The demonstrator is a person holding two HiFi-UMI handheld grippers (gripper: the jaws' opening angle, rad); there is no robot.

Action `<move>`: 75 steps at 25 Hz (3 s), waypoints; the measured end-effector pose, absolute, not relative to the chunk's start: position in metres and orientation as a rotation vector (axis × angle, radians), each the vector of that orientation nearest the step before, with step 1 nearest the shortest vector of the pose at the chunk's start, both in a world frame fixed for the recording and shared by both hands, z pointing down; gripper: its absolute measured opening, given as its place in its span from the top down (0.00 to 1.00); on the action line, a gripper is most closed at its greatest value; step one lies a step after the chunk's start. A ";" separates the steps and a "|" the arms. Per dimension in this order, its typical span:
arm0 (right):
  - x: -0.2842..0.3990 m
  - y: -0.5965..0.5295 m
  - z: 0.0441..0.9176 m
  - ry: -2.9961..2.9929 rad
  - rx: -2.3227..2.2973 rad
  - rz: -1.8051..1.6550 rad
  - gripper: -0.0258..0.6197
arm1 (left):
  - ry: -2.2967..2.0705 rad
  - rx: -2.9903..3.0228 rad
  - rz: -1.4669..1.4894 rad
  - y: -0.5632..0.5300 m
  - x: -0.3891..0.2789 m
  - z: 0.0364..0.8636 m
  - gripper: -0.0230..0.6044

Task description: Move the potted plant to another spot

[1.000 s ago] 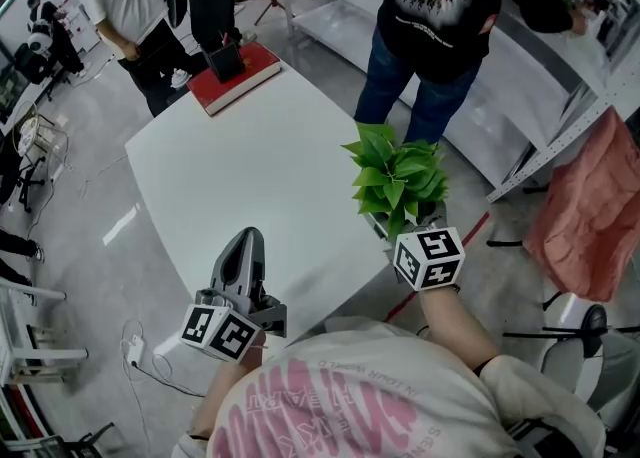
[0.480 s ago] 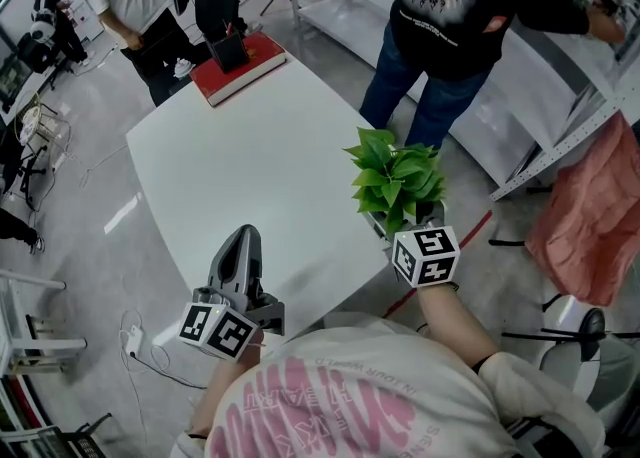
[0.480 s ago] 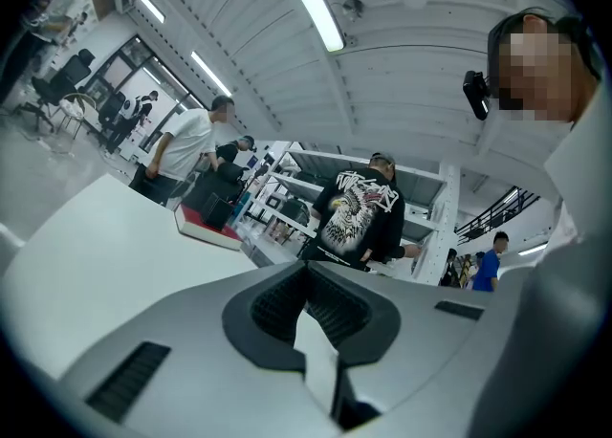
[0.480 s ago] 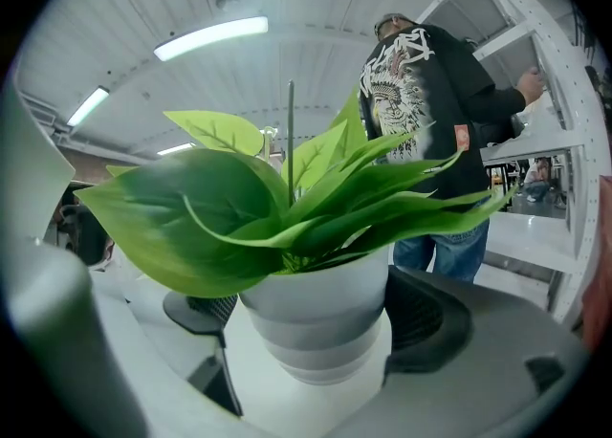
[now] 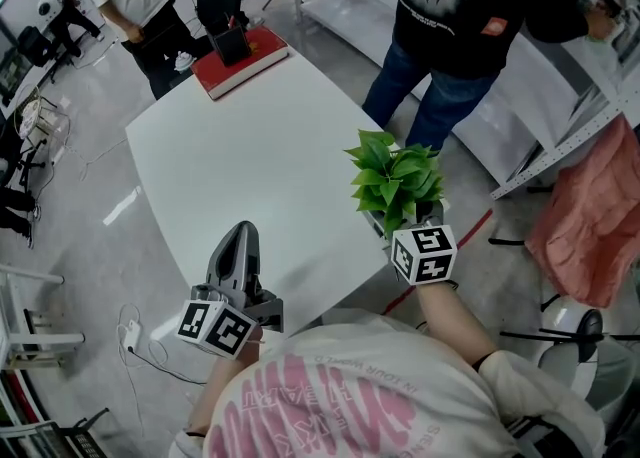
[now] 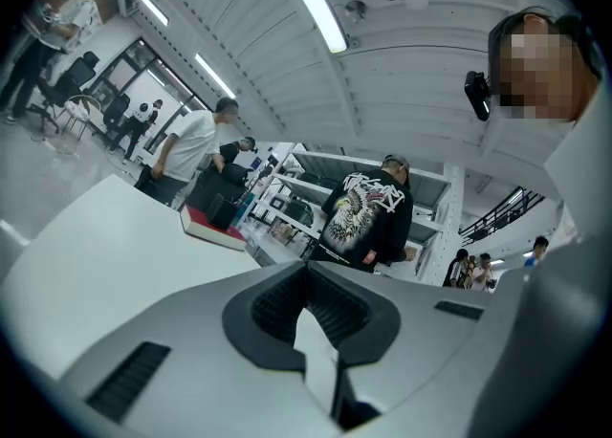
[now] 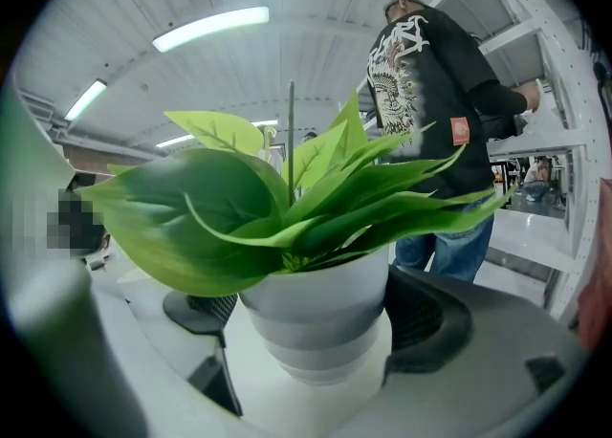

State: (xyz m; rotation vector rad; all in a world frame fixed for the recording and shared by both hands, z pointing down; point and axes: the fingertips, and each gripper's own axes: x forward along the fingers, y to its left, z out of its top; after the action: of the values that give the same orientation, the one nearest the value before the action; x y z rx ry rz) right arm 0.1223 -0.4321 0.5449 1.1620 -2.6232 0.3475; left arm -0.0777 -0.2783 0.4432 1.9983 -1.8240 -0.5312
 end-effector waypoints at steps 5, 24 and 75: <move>0.123 -0.438 0.549 -2.609 1.152 0.357 0.19 | -1.822 1.993 -0.530 -0.284 -0.077 0.442 0.92; 0.127 -0.426 0.556 -2.570 1.160 0.384 0.19 | -1.833 1.975 -0.531 -0.269 -0.076 0.441 0.92; 0.132 -0.421 0.566 -2.524 1.190 0.261 0.17 | -1.853 1.951 -0.567 -0.259 -0.083 0.444 0.92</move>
State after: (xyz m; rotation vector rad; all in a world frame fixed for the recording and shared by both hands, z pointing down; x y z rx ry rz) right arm 0.1321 -0.4207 0.5658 1.1900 -2.5236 0.2610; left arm -0.0827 -0.2595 0.4442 1.9509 -1.8531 -0.5665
